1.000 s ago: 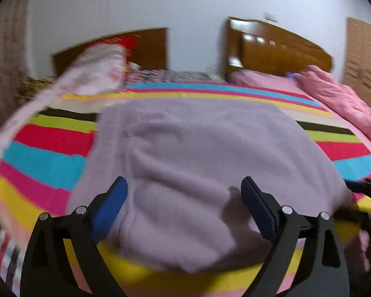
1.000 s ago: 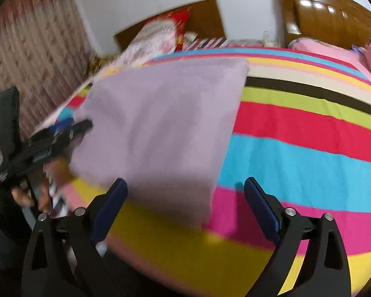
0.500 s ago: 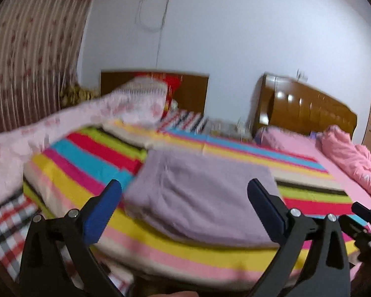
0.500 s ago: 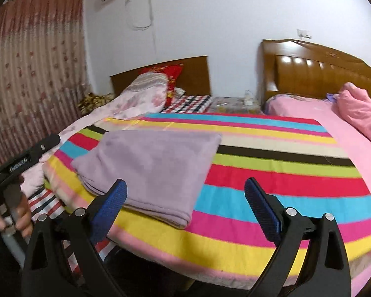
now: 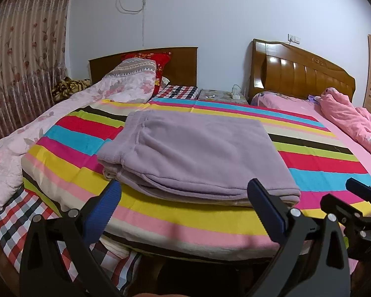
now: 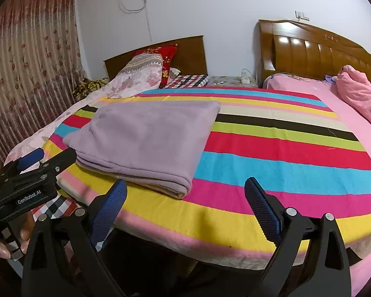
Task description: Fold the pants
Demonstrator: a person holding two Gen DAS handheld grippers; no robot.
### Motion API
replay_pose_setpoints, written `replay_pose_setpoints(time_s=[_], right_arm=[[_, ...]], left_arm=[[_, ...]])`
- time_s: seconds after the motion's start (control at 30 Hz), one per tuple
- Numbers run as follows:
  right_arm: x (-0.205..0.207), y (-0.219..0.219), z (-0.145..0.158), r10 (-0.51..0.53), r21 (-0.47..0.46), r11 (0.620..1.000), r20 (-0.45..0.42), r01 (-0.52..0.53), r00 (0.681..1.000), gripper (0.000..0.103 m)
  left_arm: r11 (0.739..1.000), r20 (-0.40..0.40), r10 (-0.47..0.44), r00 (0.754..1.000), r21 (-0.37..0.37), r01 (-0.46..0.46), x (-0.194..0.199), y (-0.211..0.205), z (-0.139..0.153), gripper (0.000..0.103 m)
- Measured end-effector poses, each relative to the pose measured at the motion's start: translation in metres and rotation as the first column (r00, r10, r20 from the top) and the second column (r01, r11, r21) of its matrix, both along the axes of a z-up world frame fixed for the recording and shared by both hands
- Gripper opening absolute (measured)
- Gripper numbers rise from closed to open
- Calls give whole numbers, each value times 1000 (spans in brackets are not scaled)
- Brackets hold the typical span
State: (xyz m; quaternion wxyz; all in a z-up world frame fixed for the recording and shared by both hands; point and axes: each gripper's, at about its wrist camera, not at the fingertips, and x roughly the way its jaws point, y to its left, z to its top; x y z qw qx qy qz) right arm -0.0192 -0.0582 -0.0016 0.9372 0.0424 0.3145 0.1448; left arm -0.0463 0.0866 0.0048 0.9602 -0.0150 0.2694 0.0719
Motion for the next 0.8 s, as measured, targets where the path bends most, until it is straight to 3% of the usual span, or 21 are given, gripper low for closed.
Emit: replay_pose_setpoints(time_s=[0.8], right_arm=[[1, 0, -6, 4, 1, 1000, -27, -4, 1000, 92]], left_arm=[[1000, -29, -2, 1000, -5, 2, 3, 1, -6, 102]])
